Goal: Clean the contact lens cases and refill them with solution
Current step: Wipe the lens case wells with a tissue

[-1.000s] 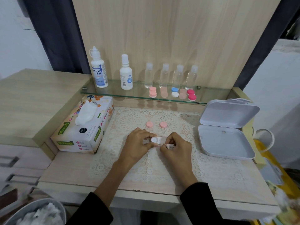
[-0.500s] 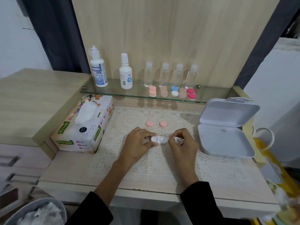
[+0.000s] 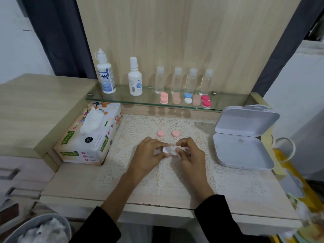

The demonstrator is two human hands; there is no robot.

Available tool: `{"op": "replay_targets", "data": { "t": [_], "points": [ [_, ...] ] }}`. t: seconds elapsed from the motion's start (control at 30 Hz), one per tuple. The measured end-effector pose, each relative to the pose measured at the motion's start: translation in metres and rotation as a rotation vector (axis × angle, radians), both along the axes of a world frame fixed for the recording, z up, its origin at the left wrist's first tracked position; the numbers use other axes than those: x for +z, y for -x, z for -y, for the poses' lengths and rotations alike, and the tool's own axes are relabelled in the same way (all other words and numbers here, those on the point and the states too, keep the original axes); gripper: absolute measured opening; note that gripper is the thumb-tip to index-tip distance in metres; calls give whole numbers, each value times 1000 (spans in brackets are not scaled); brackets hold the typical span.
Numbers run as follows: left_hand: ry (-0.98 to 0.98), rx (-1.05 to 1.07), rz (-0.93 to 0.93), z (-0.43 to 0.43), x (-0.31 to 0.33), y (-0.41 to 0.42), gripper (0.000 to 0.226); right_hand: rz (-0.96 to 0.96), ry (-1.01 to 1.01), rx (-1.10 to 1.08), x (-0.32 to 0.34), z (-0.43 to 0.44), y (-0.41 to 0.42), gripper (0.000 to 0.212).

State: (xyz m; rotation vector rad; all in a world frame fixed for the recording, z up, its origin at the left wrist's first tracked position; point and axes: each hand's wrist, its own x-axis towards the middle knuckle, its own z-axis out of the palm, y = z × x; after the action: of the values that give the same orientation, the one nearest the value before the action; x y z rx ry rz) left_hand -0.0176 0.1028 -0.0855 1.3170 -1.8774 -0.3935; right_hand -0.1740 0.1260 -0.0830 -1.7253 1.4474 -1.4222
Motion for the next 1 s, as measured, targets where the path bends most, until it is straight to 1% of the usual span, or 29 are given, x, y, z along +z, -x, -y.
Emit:
{"op": "replay_targets", "data": {
  "t": [0.07, 0.2, 0.27, 0.3, 0.37, 0.47, 0.53, 0.57, 0.63, 0.7, 0.73, 1.0],
  "points": [
    [10, 3, 2, 0, 1, 0, 34, -50, 83, 2, 0, -2, -1, 18],
    [15, -7, -3, -1, 2, -1, 27, -372, 221, 1, -5, -4, -9, 15],
    [32, -15, 17, -2, 1, -1, 29, -451, 247, 12, -6, -4, -14, 20],
    [34, -16, 21, -1, 1, -1, 28, -439, 240, 20, -6, -4, -15, 22],
    [28, -14, 17, -1, 0, -1, 24, -351, 209, 23, -5, -3, -13, 23],
    [9, -8, 1, 0, -1, -2, 31, -193, 187, -83, -4, 0, -5, 20],
    [7, -14, -9, 1, -2, -1, 34, -123, 175, -145, -3, 1, -1, 20],
    [8, -17, -12, 1, -2, -1, 34, -128, 179, -151, -3, 2, 0, 22],
    [23, -20, -6, 1, -3, -1, 34, -209, 174, -97, -4, 4, -3, 22],
    [36, -20, 7, 1, -3, -1, 32, -301, 169, -40, -7, 6, -8, 27],
    [34, -19, 10, 1, -3, -1, 32, -307, 157, -40, -8, 7, -8, 29],
    [20, -5, 18, 1, -3, -1, 33, -200, 42, -180, -6, 7, -4, 24]
  ]
}}
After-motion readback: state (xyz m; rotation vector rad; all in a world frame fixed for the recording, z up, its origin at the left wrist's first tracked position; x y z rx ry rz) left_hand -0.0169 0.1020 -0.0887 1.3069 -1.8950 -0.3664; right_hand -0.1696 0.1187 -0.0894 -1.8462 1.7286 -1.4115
